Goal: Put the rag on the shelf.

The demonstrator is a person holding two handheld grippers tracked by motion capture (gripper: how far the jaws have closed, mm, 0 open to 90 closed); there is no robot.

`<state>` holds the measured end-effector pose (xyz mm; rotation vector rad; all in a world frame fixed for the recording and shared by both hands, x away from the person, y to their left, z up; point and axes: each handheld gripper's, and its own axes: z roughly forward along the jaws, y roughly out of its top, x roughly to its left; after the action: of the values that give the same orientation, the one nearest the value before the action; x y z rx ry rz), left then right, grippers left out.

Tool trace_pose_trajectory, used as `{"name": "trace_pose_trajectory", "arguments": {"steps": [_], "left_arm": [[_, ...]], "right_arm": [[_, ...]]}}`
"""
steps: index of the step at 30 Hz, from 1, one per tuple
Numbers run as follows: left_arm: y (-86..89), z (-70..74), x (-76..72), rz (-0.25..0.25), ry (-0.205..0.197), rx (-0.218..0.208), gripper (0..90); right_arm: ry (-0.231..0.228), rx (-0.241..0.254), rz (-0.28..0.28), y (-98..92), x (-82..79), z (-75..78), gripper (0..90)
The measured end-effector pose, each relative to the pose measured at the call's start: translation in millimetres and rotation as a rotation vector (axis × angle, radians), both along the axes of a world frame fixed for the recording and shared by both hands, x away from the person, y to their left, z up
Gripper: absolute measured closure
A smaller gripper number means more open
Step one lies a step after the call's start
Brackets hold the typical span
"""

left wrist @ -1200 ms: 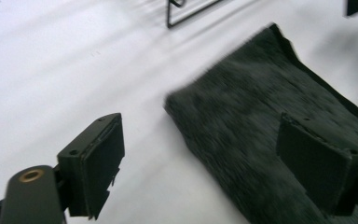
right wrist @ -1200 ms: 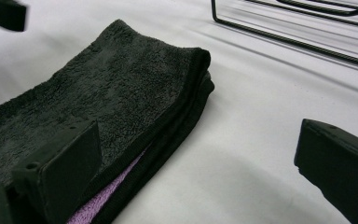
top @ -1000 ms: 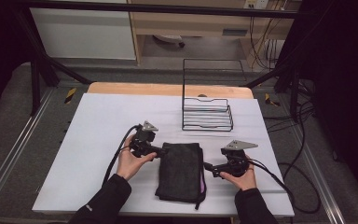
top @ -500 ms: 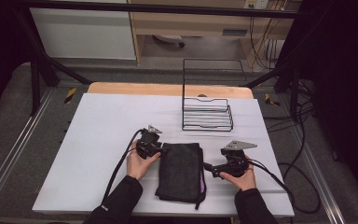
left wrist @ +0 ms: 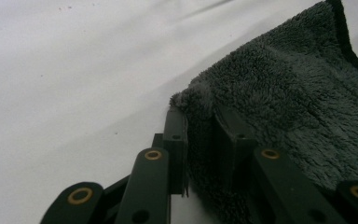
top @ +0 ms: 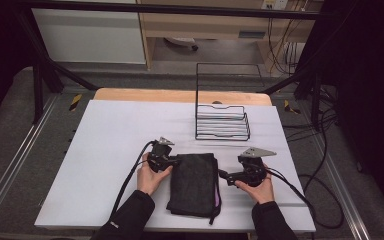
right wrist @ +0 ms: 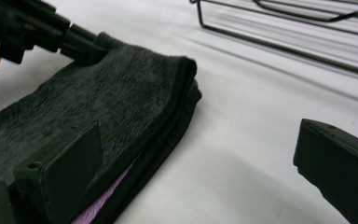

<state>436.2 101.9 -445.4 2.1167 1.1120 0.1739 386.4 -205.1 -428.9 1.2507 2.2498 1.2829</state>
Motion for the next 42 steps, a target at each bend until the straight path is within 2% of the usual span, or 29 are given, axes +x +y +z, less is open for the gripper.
{"name": "trace_pose_trajectory", "arguments": {"steps": [3, 4, 7, 8, 12, 13, 16, 17, 18, 19, 24, 26, 27, 31, 33, 37, 42], "left_arm": [[1.4, -1.7, -0.9, 0.004, -0.005, -0.013, 75.3], [1.3, -2.0, -1.4, 0.007, -0.008, -0.015, 75.6], [-0.2, -2.2, -2.9, 0.012, -0.02, -0.01, 76.0], [-0.3, -2.2, -3.0, 0.012, -0.022, -0.008, 76.2], [1.0, -2.5, -2.3, 0.003, -0.018, -0.011, 76.4], [1.2, -2.7, -2.2, 0.0, -0.021, -0.011, 76.4], [0.7, -3.0, -3.0, -0.005, -0.036, -0.007, 76.5], [0.8, -3.3, -3.0, -0.005, -0.038, -0.008, 76.5], [1.2, -3.5, -3.0, -0.006, -0.037, -0.01, 76.6], [1.5, -3.7, -3.1, -0.005, -0.037, -0.014, 76.6], [1.5, -4.2, -4.0, -0.007, -0.044, -0.015, 76.6], [1.3, -4.2, -4.2, -0.007, -0.046, -0.014, 76.6], [1.2, -4.2, -4.2, -0.008, -0.047, -0.013, 76.6], [0.5, -4.2, -5.1, -0.013, -0.059, -0.005, 76.7], [0.4, -4.1, -5.1, -0.016, -0.06, -0.004, 76.8], [1.0, -4.2, -4.8, -0.022, -0.065, -0.004, 76.8], [1.6, -4.3, -4.8, -0.018, -0.061, -0.013, 77.0]], "right_arm": [[-0.005, -0.007, -0.012, 4.5, 3.6, 2.7, 2.9], [-0.008, -0.019, -0.021, 11.2, 8.2, 4.1, 4.0], [-0.002, -0.035, -0.02, 18.6, 14.0, 4.1, 5.8], [-0.002, -0.041, -0.024, 26.2, 20.8, 3.1, 9.8], [0.024, -0.02, -0.021, 35.7, 30.9, -1.4, 14.9], [0.035, -0.033, -0.014, 41.5, 35.7, -6.6, 20.0], [0.062, -0.06, -0.017, 45.5, 39.6, -14.9, 27.6], [0.062, -0.06, -0.017, 45.5, 39.6, -14.9, 27.6], [0.078, -0.099, -0.023, 45.6, 40.5, -18.7, 31.0], [0.082, -0.105, -0.021, 45.7, 40.5, -20.1, 33.4], [0.107, -0.074, -0.009, 46.4, 38.5, -22.3, 46.6], [0.111, -0.07, -0.006, 46.8, 38.2, -22.8, 48.6], [0.13, -0.059, -0.005, 47.5, 37.8, -23.5, 52.5], [0.145, -0.046, -0.005, 47.9, 37.6, -23.5, 56.8], [0.164, -0.032, -0.005, 48.3, 37.4, -23.5, 62.8], [0.193, -0.01, -0.004, 48.4, 38.0, -23.1, 69.2], [0.203, -0.002, -0.002, 47.6, 38.5, -21.9, 74.2]]}}
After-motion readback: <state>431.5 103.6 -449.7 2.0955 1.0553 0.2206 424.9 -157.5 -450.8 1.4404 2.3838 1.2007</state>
